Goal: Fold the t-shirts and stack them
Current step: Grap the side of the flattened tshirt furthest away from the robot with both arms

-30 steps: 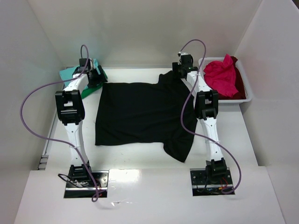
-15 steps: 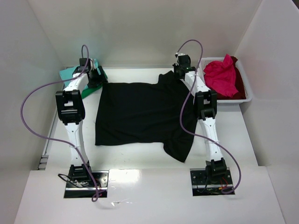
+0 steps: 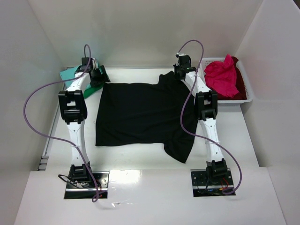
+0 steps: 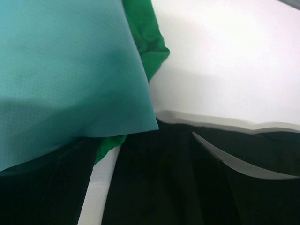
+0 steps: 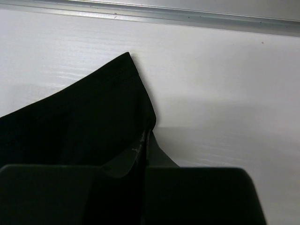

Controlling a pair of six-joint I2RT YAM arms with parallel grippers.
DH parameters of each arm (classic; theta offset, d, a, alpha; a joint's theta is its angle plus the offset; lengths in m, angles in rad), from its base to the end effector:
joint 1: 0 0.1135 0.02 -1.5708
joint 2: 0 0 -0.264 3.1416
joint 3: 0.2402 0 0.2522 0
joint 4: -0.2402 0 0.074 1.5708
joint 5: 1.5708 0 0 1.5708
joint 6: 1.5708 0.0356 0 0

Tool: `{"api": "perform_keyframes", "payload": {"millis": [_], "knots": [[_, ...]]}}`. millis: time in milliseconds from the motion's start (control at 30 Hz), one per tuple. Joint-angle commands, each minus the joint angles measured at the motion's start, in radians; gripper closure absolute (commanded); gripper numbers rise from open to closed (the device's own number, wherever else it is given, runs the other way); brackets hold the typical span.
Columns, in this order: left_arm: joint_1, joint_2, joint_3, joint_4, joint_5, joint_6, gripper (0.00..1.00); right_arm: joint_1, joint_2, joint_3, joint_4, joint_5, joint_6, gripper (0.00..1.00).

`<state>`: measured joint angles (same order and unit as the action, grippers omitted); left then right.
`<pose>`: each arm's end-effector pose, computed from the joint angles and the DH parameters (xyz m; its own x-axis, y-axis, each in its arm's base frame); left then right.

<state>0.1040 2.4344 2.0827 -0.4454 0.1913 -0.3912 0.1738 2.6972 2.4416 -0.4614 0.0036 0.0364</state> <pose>0.5452 0.0501 0.1790 -0.6692 -0.4462 -0.5941 -0.2433 0.8871 -0.3922 0.5842 0.1024 0.1511 -0.6530 -0.0777 -0.7534 -0.1466 0.9889 0.0251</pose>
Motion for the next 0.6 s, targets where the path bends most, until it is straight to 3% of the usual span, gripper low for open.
{"api": "perform_keyframes", "payload": {"millis": [0, 367, 567], "knots": [[-0.033, 0.055, 0.059, -0.021, 0.04, 0.02, 0.16, 0.01, -0.008, 0.03, -0.034, -0.01, 0.013, 1.0], [-0.056, -0.02, -0.056, -0.01, -0.144, -0.058, 0.14, 0.01, -0.017, 0.02, -0.043, -0.001, 0.013, 1.0], [0.002, -0.029, -0.107, -0.013, -0.179, -0.141, 0.14, 0.01, -0.026, 0.011, -0.052, 0.018, 0.004, 1.0]]}}
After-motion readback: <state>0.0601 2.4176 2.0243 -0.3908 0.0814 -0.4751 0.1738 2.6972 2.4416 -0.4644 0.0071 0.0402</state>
